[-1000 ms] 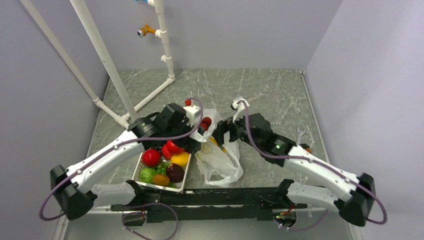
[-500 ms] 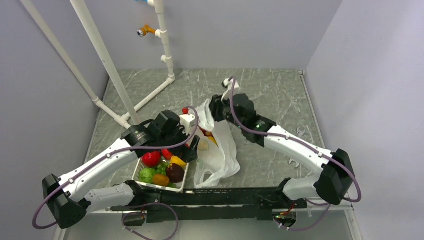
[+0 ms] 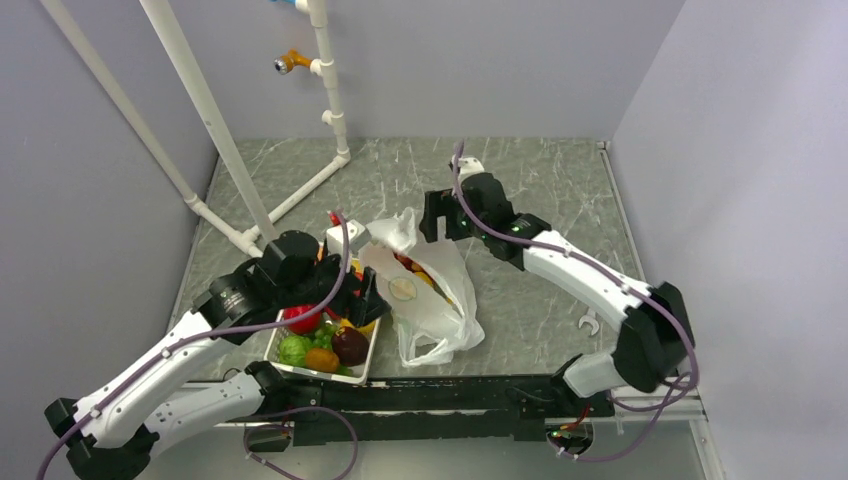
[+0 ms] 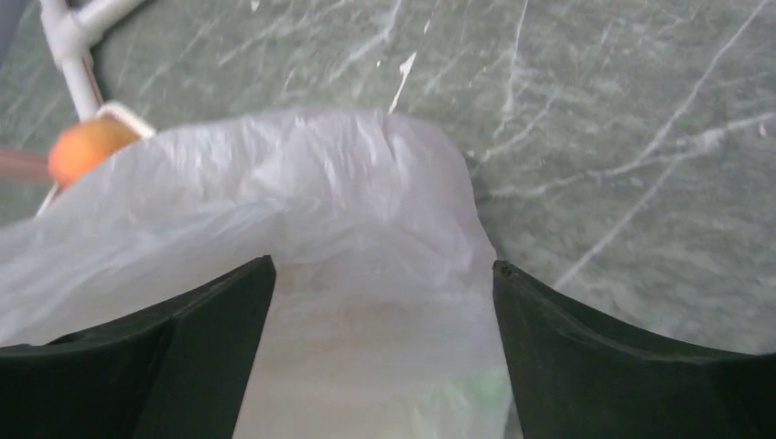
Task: Take the fake fruits out of the plastic bag
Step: Adjust the plastic bag at the center of the board.
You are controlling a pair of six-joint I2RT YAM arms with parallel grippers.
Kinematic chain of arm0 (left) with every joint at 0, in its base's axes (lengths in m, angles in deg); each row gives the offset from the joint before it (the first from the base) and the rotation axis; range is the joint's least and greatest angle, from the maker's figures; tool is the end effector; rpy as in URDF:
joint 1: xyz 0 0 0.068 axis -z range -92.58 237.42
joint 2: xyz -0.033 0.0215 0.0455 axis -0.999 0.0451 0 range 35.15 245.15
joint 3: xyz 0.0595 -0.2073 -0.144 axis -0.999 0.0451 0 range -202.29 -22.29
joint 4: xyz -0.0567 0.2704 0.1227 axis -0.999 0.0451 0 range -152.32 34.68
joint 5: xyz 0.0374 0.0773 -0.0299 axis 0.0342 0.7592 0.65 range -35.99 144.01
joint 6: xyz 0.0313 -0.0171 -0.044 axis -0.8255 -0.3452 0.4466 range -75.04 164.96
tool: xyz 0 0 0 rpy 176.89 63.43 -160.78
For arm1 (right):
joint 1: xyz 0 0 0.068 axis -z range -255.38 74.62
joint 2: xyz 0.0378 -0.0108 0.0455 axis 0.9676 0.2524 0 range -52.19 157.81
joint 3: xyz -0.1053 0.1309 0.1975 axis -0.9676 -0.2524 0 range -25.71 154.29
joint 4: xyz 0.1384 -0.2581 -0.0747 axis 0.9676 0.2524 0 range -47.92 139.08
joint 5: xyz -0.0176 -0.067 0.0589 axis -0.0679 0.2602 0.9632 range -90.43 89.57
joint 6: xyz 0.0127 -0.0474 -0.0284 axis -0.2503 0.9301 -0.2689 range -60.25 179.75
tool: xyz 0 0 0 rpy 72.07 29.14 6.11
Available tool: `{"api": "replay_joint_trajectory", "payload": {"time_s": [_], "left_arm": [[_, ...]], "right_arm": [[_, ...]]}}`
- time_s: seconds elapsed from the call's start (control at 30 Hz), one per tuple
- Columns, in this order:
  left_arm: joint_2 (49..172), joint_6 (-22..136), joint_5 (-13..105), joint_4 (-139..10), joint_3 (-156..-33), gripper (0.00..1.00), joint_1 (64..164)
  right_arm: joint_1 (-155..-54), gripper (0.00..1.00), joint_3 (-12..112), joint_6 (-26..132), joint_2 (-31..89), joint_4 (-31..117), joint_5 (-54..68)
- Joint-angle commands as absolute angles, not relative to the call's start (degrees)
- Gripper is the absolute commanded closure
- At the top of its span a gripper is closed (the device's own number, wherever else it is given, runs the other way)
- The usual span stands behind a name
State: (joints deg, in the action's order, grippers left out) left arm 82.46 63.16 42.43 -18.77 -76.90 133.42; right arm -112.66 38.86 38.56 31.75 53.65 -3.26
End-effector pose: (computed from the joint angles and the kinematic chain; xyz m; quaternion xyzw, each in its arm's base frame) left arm 0.1469 -0.1634 0.3268 0.2575 0.8505 -0.3152 0.3332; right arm 0.3058 0.2302 0.2647 -0.1097 0.8630 0.2219 0.4405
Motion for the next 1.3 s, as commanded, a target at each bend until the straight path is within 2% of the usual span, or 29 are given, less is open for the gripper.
{"api": "replay_joint_trajectory", "payload": {"time_s": [0.0,0.17,0.2,0.27,0.37,0.47,0.5,0.57,0.63,0.77,0.83,0.9,0.93,1.13,1.27], "left_arm": [[86.1,66.7,32.3,-37.0,-80.1,0.13,133.5],[95.2,67.8,28.8,-43.9,-80.2,0.35,133.5],[96.4,67.8,28.4,-45.0,-79.8,0.37,133.6],[97.9,68.1,28.4,-46.4,-79.1,0.38,133.6],[99.3,68.0,31.4,-46.1,-79.1,0.39,133.5],[101.1,67.9,34.8,-45.6,-79.4,0.33,133.5],[101.8,67.9,35.0,-46.2,-79.5,0.29,133.5],[103.4,68.0,34.5,-48.3,-78.7,0.26,133.5],[105.5,68.3,33.2,-50.9,-77.8,0.27,133.5],[111.3,69.8,30.2,-55.3,-77.0,0.34,133.6],[113.5,70.6,30.8,-56.1,-76.0,0.36,133.6],[114.9,71.2,31.9,-56.1,-74.9,0.37,133.6],[115.5,71.5,32.3,-56.0,-74.2,0.37,133.6],[116.3,73.0,36.1,-55.4,-66.5,0.42,134.8],[112.7,73.9,38.4,-53.9,-62.1,0.41,135.6]], "right_arm": [[-113.1,0.03,38.6,41.3,20.5,60.3,-1.3],[-114.5,0.00,34.5,43.3,13.0,62.4,10.2],[-115.3,0.00,33.2,44.2,11.4,62.6,11.8],[-116.7,0.00,30.9,45.2,10.1,63.2,12.8],[-119.1,0.00,26.4,44.1,9.2,61.6,6.4],[-120.3,0.03,23.6,41.1,10.3,59.6,-2.9],[-120.3,0.07,22.5,39.8,10.6,58.8,-6.2],[-120.3,0.23,21.2,37.5,10.6,58.1,-13.3],[-120.3,0.37,20.1,37.1,10.1,57.0,-16.5],[-120.3,0.56,18.9,37.5,10.9,55.4,-18.0],[-120.0,0.74,19.0,36.3,12.3,56.4,-22.3],[-118.6,0.97,19.6,34.4,13.5,58.6,-25.7],[-117.6,1.00,19.9,33.6,13.3,59.3,-26.5],[-110.7,1.00,21.1,33.6,9.1,60.5,-30.3],[-108.4,1.00,21.9,38.9,8.3,58.8,-25.4]]}}
